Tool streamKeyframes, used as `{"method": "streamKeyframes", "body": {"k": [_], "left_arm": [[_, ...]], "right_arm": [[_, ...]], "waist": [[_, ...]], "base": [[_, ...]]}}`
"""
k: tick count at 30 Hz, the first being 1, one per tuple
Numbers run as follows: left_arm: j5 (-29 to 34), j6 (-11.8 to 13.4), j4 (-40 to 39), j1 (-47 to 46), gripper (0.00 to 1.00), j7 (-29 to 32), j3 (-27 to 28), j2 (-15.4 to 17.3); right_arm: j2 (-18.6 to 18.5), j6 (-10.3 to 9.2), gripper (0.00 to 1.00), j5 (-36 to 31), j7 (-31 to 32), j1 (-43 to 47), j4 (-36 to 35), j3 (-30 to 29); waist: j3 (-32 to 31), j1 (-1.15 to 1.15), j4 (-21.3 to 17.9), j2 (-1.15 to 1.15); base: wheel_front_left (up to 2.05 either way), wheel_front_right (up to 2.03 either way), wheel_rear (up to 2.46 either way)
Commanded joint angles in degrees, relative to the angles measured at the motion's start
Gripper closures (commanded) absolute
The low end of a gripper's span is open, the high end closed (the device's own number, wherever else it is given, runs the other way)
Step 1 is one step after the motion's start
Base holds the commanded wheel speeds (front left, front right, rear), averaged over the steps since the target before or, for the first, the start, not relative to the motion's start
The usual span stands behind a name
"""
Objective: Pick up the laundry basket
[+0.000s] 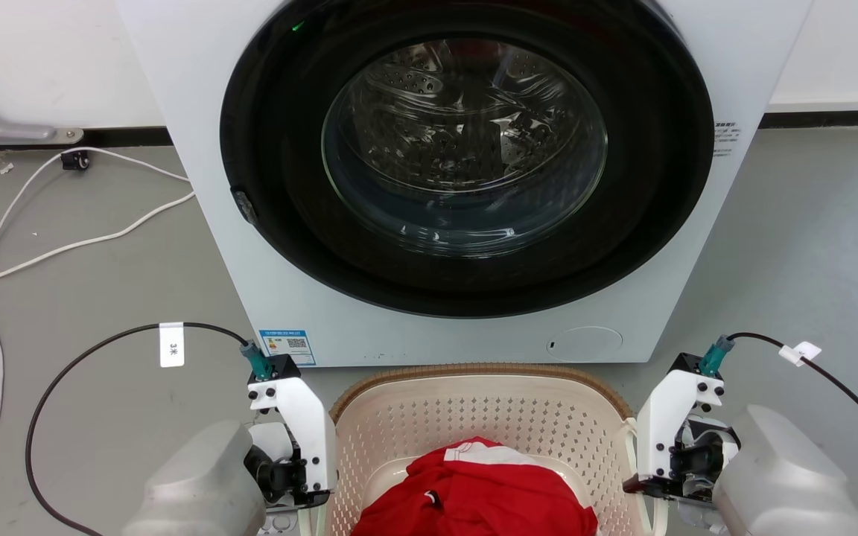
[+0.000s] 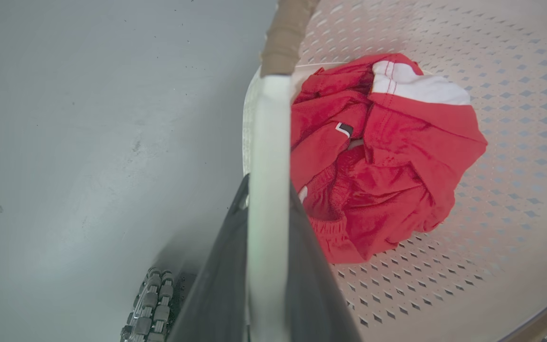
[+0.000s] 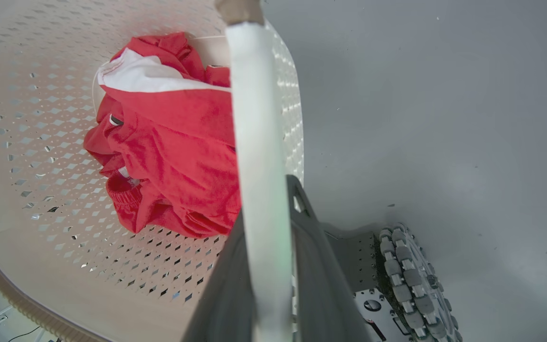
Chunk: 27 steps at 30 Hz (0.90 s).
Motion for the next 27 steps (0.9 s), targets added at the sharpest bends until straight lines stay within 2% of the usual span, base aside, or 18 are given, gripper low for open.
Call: {"method": "streamKeyframes", "body": {"k": [1, 27], "left_arm": [[-0.4, -0.2, -0.1, 0.5, 1.00, -0.2, -0.1, -0.5], [-1.2, -0.2, 0.1, 0.6, 1.00, -0.4, -0.7, -0.5]], "right_arm": [[0.6, 0.17, 1.00, 0.9, 0.0, 0.3, -0.3, -0.3], [0.6, 0.17, 1.00, 1.8, -0.1, 0.4, -0.3, 0.0]], "waist": [[0.0, 0.00, 0.0, 0.00], [0.1, 0.00, 0.0, 0.00]], "base": [[0.00, 0.00, 0.00], [0.00, 0.00, 0.00]]}}
